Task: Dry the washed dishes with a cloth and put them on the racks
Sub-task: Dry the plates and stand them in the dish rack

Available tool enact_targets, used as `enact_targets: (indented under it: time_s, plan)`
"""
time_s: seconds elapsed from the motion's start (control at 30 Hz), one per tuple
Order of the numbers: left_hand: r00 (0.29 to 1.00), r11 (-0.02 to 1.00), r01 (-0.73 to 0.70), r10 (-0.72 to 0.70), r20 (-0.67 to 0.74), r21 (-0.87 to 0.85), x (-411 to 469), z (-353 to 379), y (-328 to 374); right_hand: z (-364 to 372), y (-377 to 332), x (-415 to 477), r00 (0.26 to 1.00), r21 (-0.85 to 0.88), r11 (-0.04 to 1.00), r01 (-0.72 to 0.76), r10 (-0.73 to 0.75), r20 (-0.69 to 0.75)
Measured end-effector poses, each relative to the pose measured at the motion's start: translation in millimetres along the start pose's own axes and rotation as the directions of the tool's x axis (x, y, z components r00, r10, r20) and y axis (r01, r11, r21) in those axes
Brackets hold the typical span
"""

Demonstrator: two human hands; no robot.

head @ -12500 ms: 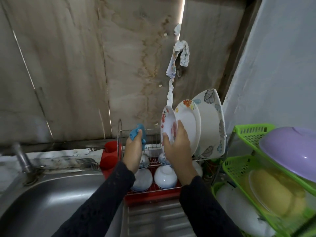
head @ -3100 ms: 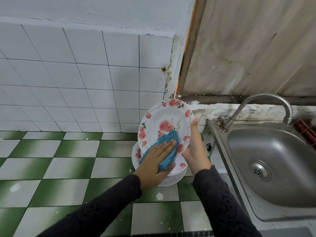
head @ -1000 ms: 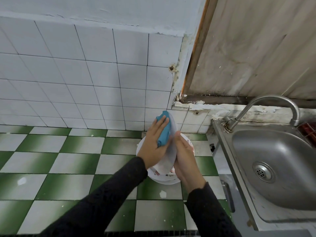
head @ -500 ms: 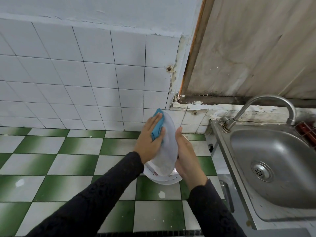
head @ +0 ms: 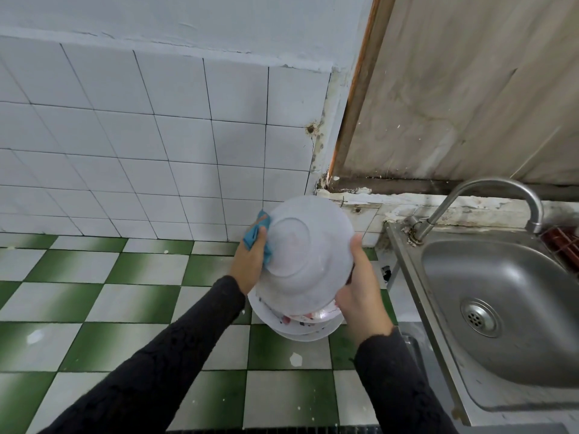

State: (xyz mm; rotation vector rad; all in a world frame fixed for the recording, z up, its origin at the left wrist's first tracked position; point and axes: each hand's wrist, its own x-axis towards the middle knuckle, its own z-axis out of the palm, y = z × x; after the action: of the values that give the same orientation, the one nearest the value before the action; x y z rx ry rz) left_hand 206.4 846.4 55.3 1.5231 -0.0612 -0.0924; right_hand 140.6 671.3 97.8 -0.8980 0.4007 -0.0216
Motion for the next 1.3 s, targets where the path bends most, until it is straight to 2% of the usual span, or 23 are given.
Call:
enact_targets:
  time_s: [0.03,0.13,0.17,0.23,0.27,0.33,0.4,0.43,0.57,0.6,0.67,0.77,0.83,0.87,0.9,0.93,1.0,1.07,1.17,1.23,1.3]
  plan:
    - [1.000,1.000,0.010,-0.011,-0.003,-0.020,-7.5,2.6,-4.1,-2.2,-1.6,-0.3,1.000,0.032,0.999,-0.008,0.008,-0.013]
    - [0.995,0.995,-0.097,0.096,-0.028,-0.032,-31.8,16.7,-22.7,-3.0,-1.8,0.7,0.997,0.123,0.992,-0.034,0.042,-0.061]
    - [0.990,0.991,-0.130,0.131,-0.053,0.018,-39.8,22.6,-28.5,-2.6,-1.4,2.2,0.997,0.145,0.989,-0.032,0.042,-0.069]
    - [0.967,0.933,-0.222,0.248,-0.061,0.282,-53.9,32.9,-35.8,0.5,-1.4,5.5,0.995,0.163,0.987,-0.015,0.031,-0.094]
    - [0.948,0.849,-0.282,0.319,-0.009,0.448,-60.7,37.7,-35.6,2.7,-1.9,7.6,0.995,0.172,0.985,-0.018,0.034,-0.092]
    - [0.887,0.604,-0.430,0.421,0.190,0.671,-70.9,47.2,-30.4,8.5,-1.0,10.1,0.995,0.192,0.980,-0.055,0.071,-0.074]
    - [0.790,0.370,-0.578,0.477,0.385,0.727,-68.4,50.9,-24.1,13.8,4.0,12.2,0.994,0.210,0.972,-0.104,0.111,-0.019]
    - [0.756,0.295,-0.616,0.480,0.444,0.730,-61.5,48.8,-21.8,13.6,6.8,13.8,0.992,0.218,0.968,-0.124,0.125,0.012]
    - [0.722,0.192,-0.652,0.453,0.523,0.733,-33.9,30.7,-12.3,11.8,0.1,16.1,0.976,0.222,0.960,-0.168,0.130,0.175]
    - [0.714,0.193,-0.661,0.456,0.530,0.725,-30.4,28.3,-10.1,13.5,-3.0,14.7,0.971,0.202,0.964,-0.172,0.131,0.199]
    - [0.714,0.266,-0.669,0.488,0.502,0.693,-26.1,29.3,-2.7,16.0,-3.8,12.5,0.967,0.119,0.979,-0.168,0.140,0.215]
    - [0.798,0.486,-0.581,0.497,0.340,0.653,-10.9,33.1,11.7,15.1,5.2,11.1,0.970,-0.031,0.987,-0.155,0.158,0.184]
    - [0.894,0.686,-0.435,0.406,0.189,0.584,5.3,29.0,16.2,14.1,8.3,8.6,0.969,-0.087,0.985,-0.148,0.162,0.188]
    - [0.937,0.799,-0.344,0.325,0.127,0.493,11.8,25.1,18.3,13.1,8.3,8.0,0.971,-0.113,0.984,-0.138,0.157,0.181]
    - [0.968,0.885,-0.252,0.235,0.092,0.391,15.8,21.5,20.1,11.6,7.9,8.0,0.975,-0.140,0.983,-0.120,0.143,0.172]
    - [0.983,0.929,-0.179,0.160,0.085,0.324,17.2,18.5,20.6,10.1,7.4,8.8,0.978,-0.176,0.979,-0.100,0.129,0.162]
    - [0.989,0.934,-0.130,0.100,0.104,0.332,10.8,16.7,19.0,8.9,7.0,9.9,0.986,-0.257,0.965,-0.056,0.094,0.138]
    - [0.982,0.883,-0.188,0.153,0.114,0.430,0.1,20.5,14.6,10.3,9.2,8.7,0.990,-0.328,0.944,-0.026,0.069,0.120]
    - [0.933,0.697,-0.356,0.306,0.191,0.622,-13.0,30.5,12.1,13.4,16.4,7.1,0.996,-0.296,0.953,-0.061,0.079,0.048]
    - [0.888,0.578,-0.451,0.371,0.273,0.680,-15.5,33.3,11.0,12.7,19.2,8.6,0.993,-0.203,0.973,-0.105,0.113,0.025]
    - [0.858,0.513,-0.503,0.391,0.332,0.696,-15.8,31.8,8.1,13.5,17.3,8.1,0.992,-0.166,0.979,-0.117,0.123,0.028]
